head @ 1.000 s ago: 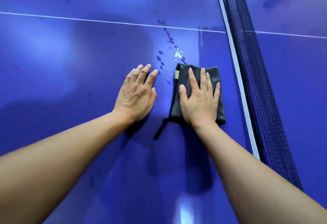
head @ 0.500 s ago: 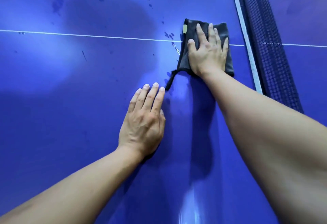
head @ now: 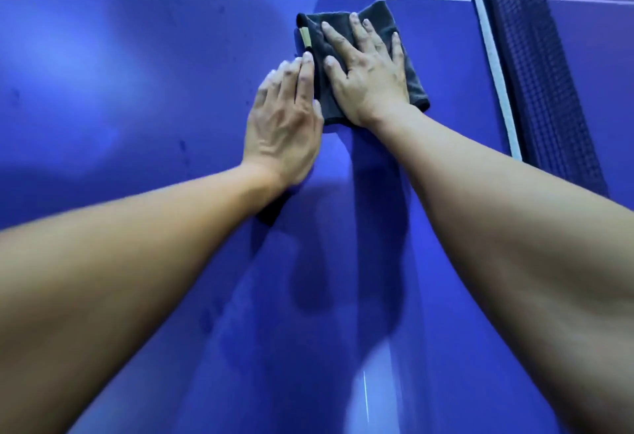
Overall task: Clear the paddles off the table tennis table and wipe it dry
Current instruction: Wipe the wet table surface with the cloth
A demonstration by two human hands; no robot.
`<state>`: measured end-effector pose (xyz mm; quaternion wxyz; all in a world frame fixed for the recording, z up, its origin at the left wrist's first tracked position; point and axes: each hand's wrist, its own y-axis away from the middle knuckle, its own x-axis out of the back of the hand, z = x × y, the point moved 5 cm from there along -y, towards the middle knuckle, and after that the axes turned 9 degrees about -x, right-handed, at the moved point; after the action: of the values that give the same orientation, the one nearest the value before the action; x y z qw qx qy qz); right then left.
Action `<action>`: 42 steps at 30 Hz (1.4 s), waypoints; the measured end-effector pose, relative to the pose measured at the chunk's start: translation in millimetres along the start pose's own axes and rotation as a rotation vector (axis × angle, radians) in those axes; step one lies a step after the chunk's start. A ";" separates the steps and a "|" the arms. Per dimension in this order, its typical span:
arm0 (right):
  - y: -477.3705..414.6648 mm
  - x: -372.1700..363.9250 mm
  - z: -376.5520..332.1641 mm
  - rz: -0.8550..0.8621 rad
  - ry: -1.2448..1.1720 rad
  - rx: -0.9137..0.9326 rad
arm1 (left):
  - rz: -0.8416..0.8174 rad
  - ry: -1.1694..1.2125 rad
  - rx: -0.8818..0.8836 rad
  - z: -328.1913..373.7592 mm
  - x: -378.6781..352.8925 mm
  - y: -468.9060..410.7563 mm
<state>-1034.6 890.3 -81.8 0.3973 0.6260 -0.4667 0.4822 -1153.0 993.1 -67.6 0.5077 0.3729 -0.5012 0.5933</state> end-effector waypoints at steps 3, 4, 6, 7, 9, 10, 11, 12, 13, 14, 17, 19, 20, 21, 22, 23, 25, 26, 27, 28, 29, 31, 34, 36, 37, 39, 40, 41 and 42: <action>46.1 -4.0 1.1 0.009 0.008 -0.001 | 0.105 0.034 0.004 13.0 17.2 26.1; 63.1 -4.6 2.3 0.003 0.004 -0.005 | 0.119 0.055 0.005 21.2 23.0 44.5; 95.4 -5.9 3.9 0.000 -0.011 -0.013 | 0.098 0.087 -0.023 40.4 29.0 90.7; 114.6 -6.6 4.9 0.001 -0.017 -0.018 | 0.066 0.101 -0.045 51.3 31.4 119.3; 155.4 -7.8 6.9 0.004 -0.024 -0.020 | 0.003 0.123 -0.072 72.0 36.8 178.6; 176.9 -8.1 7.8 0.012 -0.024 -0.019 | -0.010 0.124 -0.080 81.1 40.3 207.9; 196.9 -8.8 8.2 0.020 -0.023 -0.020 | -0.016 0.116 -0.087 87.7 43.0 234.7; 220.7 -9.2 9.3 0.028 -0.021 -0.023 | -0.016 0.103 -0.090 94.0 47.1 264.1; 244.3 -10.0 10.7 0.030 -0.022 -0.026 | -0.016 0.090 -0.083 97.1 50.7 292.4; 268.8 -11.1 12.1 0.026 -0.026 -0.025 | -0.021 0.076 -0.057 96.7 55.1 320.6; 340.1 -14.2 17.0 0.034 -0.022 -0.031 | -0.031 0.053 0.040 86.0 66.0 387.8; 392.5 -15.0 18.0 0.042 -0.033 -0.039 | -0.045 0.035 0.069 84.7 71.9 421.2; 418.9 -15.5 18.1 0.048 -0.039 -0.041 | -0.048 0.028 0.076 85.3 74.1 435.4; 442.5 -16.7 18.1 0.054 -0.045 -0.042 | -0.058 0.023 0.080 85.7 74.6 446.3; 467.3 -17.4 18.1 0.058 -0.050 -0.041 | -0.079 0.016 0.081 87.7 75.1 458.2; 489.3 -18.5 18.2 0.062 -0.051 -0.042 | -0.102 0.007 0.082 89.0 75.0 467.4; 527.7 -21.1 16.6 0.071 -0.046 -0.054 | -0.137 0.005 0.091 90.3 75.7 477.3; 543.1 -23.0 15.1 0.073 -0.044 -0.063 | -0.149 0.011 0.101 91.2 76.1 477.3; 557.5 -24.2 12.5 0.072 -0.040 -0.069 | -0.159 0.020 0.112 93.0 77.6 476.9; 569.0 -25.9 11.0 0.069 -0.036 -0.074 | -0.166 0.031 0.123 95.3 78.1 475.9; 578.1 -27.0 9.3 0.068 -0.030 -0.077 | -0.171 0.041 0.133 97.2 79.3 475.6; 589.4 -28.5 10.1 0.066 -0.015 -0.096 | -0.176 0.054 0.145 100.7 82.0 477.3; 581.5 -30.0 7.2 0.089 0.004 -0.098 | -0.149 0.060 0.152 92.0 88.7 470.2; 565.8 -31.6 2.0 0.111 0.004 -0.094 | -0.106 0.070 0.149 79.5 91.8 454.2; 554.4 -32.9 -2.3 0.119 0.003 -0.097 | -0.090 0.070 0.152 70.2 91.7 443.5; 528.8 -35.0 -10.4 0.137 0.004 -0.112 | -0.066 0.067 0.170 49.4 89.8 419.3; 513.9 -36.0 -14.5 0.141 0.003 -0.114 | -0.061 0.062 0.176 39.1 88.8 406.1; 499.8 -36.0 -18.1 0.144 0.002 -0.110 | -0.056 0.056 0.180 30.1 88.2 393.8; 481.0 -36.9 -22.5 0.144 -0.001 -0.103 | -0.055 0.051 0.182 19.1 86.8 378.1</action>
<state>-1508.9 799.4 -90.0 0.3928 0.5698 -0.5349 0.4846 -1541.3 1001.2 -62.6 0.5005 0.4157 -0.4217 0.6315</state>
